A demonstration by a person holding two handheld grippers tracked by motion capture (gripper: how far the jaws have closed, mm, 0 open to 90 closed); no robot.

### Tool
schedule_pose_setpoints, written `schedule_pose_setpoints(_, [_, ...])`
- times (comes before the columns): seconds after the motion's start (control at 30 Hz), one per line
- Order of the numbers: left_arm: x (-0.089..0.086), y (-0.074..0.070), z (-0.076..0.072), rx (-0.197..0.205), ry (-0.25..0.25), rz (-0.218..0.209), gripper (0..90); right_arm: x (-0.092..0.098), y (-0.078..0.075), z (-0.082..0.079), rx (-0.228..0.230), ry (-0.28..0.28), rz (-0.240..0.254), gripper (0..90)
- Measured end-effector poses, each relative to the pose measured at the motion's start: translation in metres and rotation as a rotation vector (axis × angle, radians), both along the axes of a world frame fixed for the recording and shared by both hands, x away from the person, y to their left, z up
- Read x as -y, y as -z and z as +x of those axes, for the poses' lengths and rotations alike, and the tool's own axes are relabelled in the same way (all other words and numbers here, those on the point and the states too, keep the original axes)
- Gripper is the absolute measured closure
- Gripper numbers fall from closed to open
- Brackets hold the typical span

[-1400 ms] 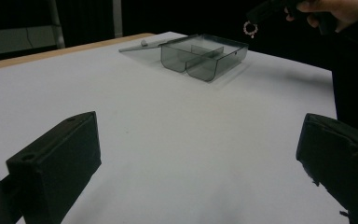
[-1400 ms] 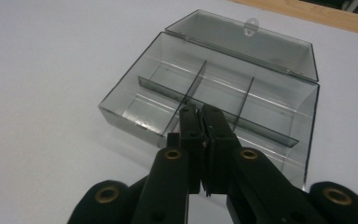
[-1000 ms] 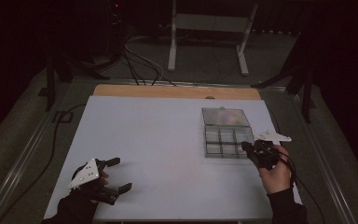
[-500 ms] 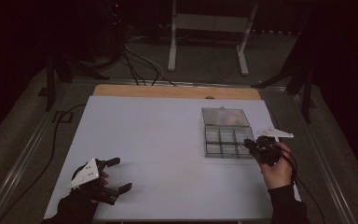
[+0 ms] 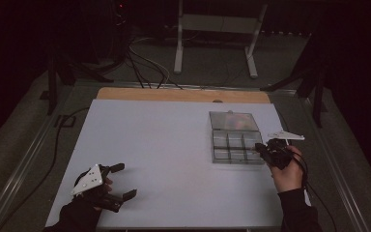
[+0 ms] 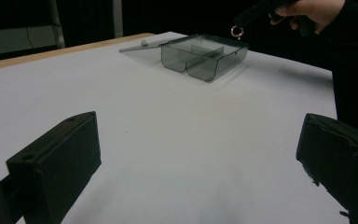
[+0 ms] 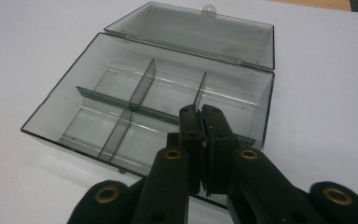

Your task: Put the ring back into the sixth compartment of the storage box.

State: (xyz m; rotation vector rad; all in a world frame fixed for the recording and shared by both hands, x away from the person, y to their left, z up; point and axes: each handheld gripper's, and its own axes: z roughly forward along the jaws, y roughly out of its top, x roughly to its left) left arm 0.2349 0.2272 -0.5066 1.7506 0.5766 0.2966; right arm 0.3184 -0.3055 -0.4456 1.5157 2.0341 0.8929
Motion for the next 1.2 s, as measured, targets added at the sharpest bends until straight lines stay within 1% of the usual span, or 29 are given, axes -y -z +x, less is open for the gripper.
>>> schedule_pose_setpoints(0.47, [0.000,0.000,0.000,0.000,-0.002,0.000,0.9,0.004,0.013,0.012,-0.042,0.020,-0.001,87.7])
schedule_pose_setpoints(0.63, [0.000,0.000,0.000,0.001,-0.001,0.000,0.9,0.005,0.017,0.014,-0.055,0.021,-0.005,87.7])
schedule_pose_setpoints(0.7, [0.000,0.000,0.000,0.000,-0.001,0.001,0.9,0.005,0.019,0.016,-0.067,0.021,-0.004,87.7])
schedule_pose_setpoints(1.0, [0.000,0.000,0.000,0.000,0.000,0.002,0.9,0.004,0.024,0.018,-0.082,0.019,-0.011,87.6])
schedule_pose_setpoints(1.2, [0.000,0.000,0.000,0.000,-0.003,0.003,0.9,0.003,0.031,0.023,-0.118,0.008,-0.020,87.0])
